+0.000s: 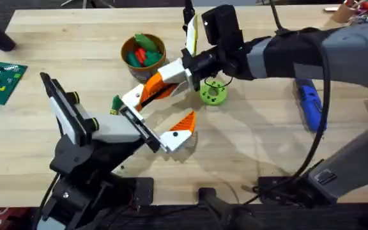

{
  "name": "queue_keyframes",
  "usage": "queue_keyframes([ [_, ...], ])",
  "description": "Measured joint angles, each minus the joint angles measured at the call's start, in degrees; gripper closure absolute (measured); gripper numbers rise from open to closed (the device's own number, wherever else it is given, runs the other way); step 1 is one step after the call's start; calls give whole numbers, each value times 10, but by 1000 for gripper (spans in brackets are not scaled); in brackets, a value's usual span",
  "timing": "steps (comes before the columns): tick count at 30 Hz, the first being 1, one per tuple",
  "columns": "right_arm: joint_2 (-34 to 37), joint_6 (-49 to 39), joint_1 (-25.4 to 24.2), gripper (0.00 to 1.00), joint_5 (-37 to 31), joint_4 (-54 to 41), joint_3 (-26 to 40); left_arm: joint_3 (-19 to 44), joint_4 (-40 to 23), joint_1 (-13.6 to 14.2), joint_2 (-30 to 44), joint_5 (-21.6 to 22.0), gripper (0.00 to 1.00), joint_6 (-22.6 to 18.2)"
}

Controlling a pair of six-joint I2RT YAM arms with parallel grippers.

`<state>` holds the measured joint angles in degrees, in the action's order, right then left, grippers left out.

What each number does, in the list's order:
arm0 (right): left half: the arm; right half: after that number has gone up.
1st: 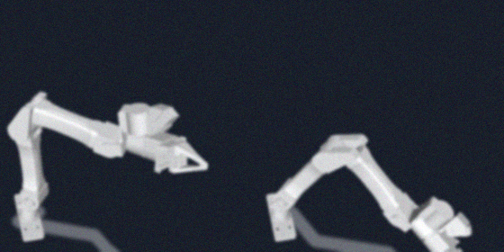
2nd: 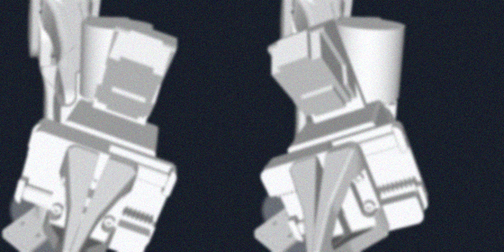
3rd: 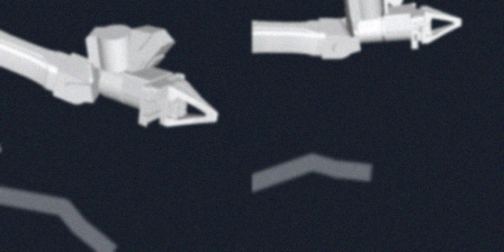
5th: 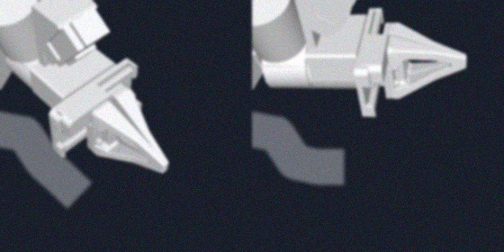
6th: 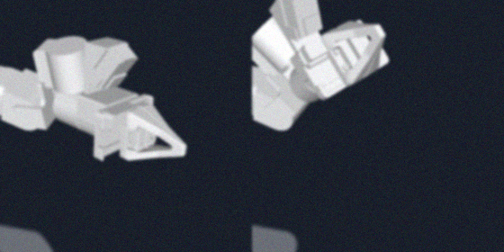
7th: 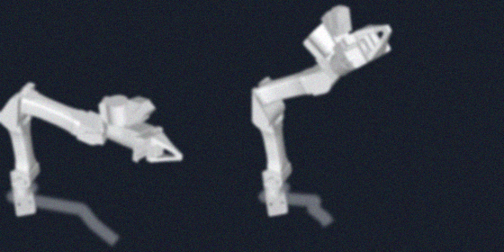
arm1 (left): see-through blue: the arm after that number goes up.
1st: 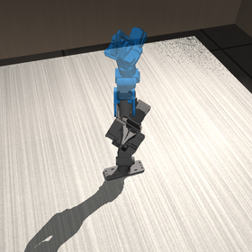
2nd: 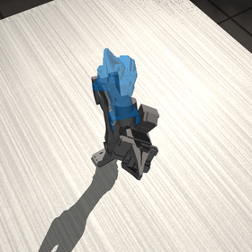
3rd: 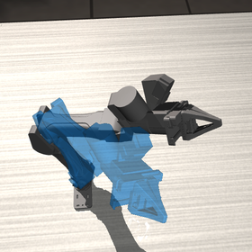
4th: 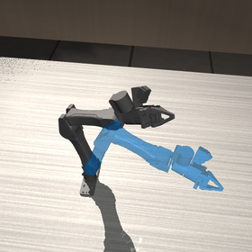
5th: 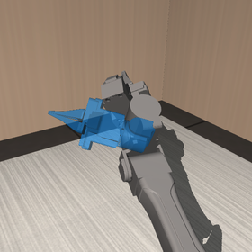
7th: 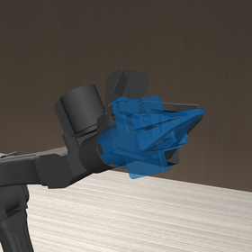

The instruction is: Pick up the gripper from the table and insert it into the empty holder that is missing its gripper. Then pick up a screw, insert it into the mounting hole, and use the screwdriver to tighten it. Finally, clean up the table by picking up the vegetable and placing it into the bucket.

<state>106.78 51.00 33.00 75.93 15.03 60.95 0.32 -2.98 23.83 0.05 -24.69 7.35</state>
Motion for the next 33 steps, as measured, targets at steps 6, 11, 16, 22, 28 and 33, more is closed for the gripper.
queue_keyframes([
  [6, 0, 0, 0, 983, -1, 0, 0, 0, 0, 0, 0, 1, 16, 0],
  [11, 0, -4, 1, 983, -1, 0, 0, 0, 0, 0, 0, 1, 16, 0],
  [16, 0, -15, 1, 985, 0, 3, 0, 0, 0, 0, 0, 2, 16, 0],
  [22, 0, -29, 1, 986, 0, 5, 0, 0, 0, 0, 0, 3, 16, 0],
  [28, 0, -38, 11, 758, 3, 5, 0, 0, 0, 0, 0, 0, 16, -2],
  [33, 0, -42, 21, 681, 14, 3, 0, 0, 0, 0, 0, 0, 16, -5],
])
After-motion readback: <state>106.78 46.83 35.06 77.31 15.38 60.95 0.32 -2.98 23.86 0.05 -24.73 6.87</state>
